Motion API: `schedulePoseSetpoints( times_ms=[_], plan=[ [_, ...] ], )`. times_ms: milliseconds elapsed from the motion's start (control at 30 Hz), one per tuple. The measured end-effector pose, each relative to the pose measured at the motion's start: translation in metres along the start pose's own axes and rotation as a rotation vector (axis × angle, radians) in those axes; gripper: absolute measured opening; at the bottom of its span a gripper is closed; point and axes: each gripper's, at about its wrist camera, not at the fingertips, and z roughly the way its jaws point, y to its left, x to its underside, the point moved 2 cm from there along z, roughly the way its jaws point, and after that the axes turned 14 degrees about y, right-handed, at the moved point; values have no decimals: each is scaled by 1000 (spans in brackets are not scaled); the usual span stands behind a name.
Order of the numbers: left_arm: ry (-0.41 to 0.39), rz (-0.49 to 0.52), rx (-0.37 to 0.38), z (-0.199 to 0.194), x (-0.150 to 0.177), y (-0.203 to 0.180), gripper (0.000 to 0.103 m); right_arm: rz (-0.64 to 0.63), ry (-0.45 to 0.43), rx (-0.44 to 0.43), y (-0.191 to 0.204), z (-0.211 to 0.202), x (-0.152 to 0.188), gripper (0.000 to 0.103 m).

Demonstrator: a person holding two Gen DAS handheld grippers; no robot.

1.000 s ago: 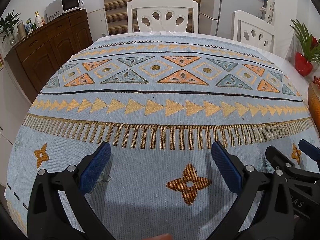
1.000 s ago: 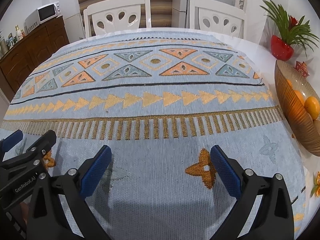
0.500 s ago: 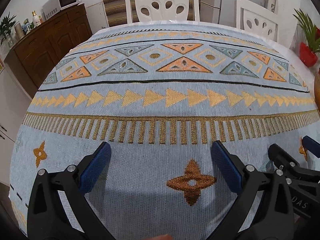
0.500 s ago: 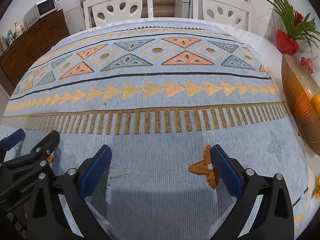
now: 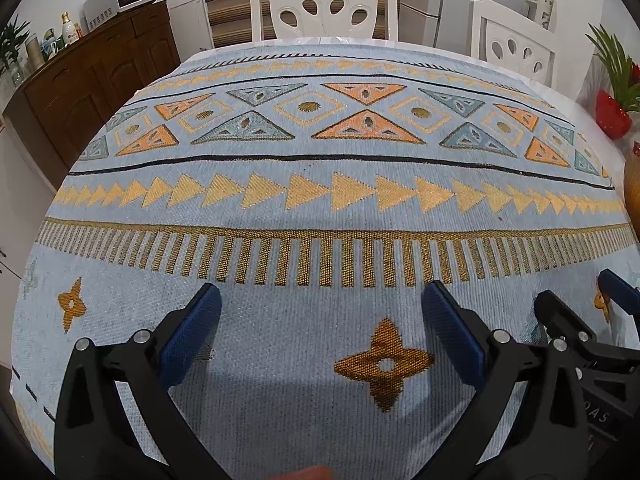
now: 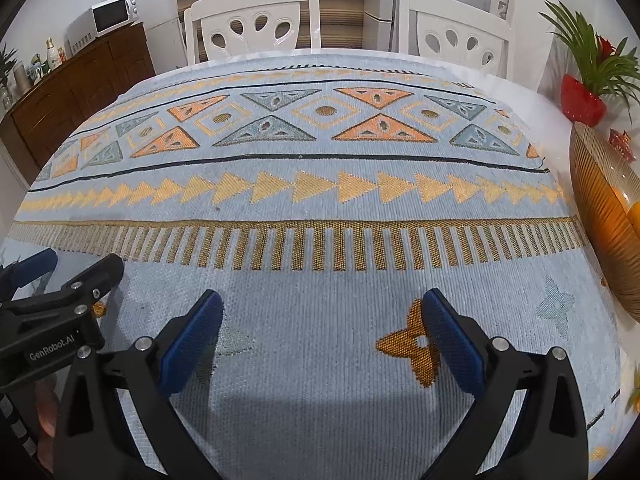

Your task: Organize fruits

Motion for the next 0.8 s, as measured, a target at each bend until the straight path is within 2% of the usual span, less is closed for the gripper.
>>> schedulePoseSetpoints(
  times_ms=[800],
  plan=[
    [4, 1, -1, 1, -1, 0, 100, 0, 0, 0, 0, 0, 0, 98]
  ],
)
